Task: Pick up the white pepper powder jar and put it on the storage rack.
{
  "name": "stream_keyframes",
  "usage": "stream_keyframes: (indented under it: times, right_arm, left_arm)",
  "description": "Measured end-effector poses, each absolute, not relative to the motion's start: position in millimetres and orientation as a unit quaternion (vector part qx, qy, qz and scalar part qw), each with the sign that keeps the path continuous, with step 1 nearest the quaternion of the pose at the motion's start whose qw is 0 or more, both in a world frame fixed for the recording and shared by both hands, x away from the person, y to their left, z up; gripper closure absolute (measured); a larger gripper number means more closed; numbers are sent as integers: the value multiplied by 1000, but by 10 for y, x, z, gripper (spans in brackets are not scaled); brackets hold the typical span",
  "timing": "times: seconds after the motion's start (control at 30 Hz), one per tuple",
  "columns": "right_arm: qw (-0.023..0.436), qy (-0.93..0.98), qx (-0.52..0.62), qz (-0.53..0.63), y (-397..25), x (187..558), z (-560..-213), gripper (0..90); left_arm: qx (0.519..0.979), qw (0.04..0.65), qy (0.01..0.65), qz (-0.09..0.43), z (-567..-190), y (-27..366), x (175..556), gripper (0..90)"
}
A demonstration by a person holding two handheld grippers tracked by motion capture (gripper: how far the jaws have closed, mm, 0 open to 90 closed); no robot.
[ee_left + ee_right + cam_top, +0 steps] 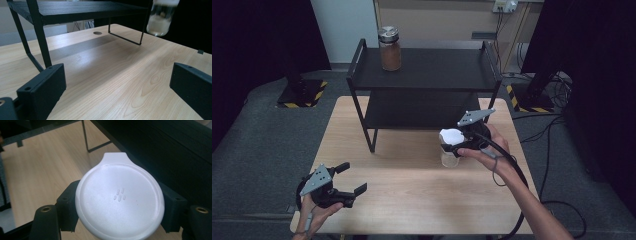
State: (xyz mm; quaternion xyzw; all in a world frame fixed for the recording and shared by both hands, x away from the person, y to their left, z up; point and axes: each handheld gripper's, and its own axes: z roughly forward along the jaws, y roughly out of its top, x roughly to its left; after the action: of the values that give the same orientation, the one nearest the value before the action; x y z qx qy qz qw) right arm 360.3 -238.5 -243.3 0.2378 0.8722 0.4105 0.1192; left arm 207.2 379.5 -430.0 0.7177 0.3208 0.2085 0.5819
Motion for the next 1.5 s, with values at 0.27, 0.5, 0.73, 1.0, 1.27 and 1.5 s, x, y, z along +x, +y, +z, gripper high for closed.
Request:
stream_keyframes:
  times: [0.27, 0.5, 0.73, 1.0, 1.27, 1.5]
  right_arm:
    - [91, 879, 211, 417, -2386, 3664, -1916, 315]
    - [88, 884, 182, 421, -2356, 3717, -1475, 315]
    - [83, 884, 175, 426, -2341, 3821, -1124, 315]
    - [85, 884, 181, 423, -2288, 3902, -761, 315]
    - [103, 884, 189, 416, -2187, 3968, -421, 315]
    - [112, 878, 208, 417, -2135, 4115, -268, 315]
  left_arm:
    - [718, 583, 320, 206, -4302, 3803, 2077, 0]
    - [717, 584, 322, 205, -4303, 3803, 2077, 0]
    - [717, 584, 321, 203, -4304, 3809, 2083, 0]
    - [717, 585, 320, 203, -4304, 3812, 2082, 0]
    - [717, 585, 320, 202, -4304, 3816, 2084, 0]
    - [717, 585, 320, 202, -4304, 3818, 2084, 0]
